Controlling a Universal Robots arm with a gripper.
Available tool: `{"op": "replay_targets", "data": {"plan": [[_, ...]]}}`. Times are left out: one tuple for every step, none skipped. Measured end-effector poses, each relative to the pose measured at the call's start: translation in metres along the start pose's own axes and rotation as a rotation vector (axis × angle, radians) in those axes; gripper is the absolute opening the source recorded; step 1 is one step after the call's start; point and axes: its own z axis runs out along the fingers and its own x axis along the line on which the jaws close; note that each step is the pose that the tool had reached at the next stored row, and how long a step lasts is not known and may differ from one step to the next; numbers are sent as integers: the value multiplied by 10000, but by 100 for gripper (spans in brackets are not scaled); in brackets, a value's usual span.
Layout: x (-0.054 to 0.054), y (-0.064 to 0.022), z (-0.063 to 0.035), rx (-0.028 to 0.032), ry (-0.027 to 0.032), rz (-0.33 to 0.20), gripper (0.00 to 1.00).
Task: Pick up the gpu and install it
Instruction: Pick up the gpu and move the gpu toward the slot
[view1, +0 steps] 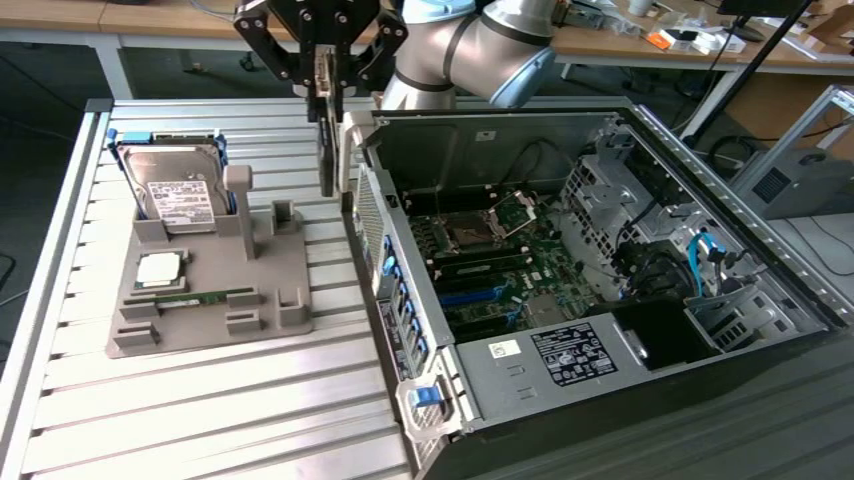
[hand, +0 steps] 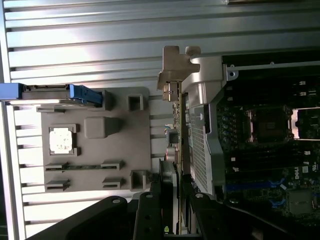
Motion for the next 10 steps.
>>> {"op": "replay_targets", "data": {"plan": [[-2,0,0,0,0,0,27],[-3,0,0,0,0,0,27],[-5,0,0,-1,-1,0,27],[-6,0,0,0,0,0,27],[-8,1,0,0,0,0,27],[-10,1,0,0,0,0,27],[-17,1,1,0,0,0,27],[-23,2,1,0,0,0,27],[-24,2,1,0,0,0,27],[-26,2,1,0,0,0,27]]}}
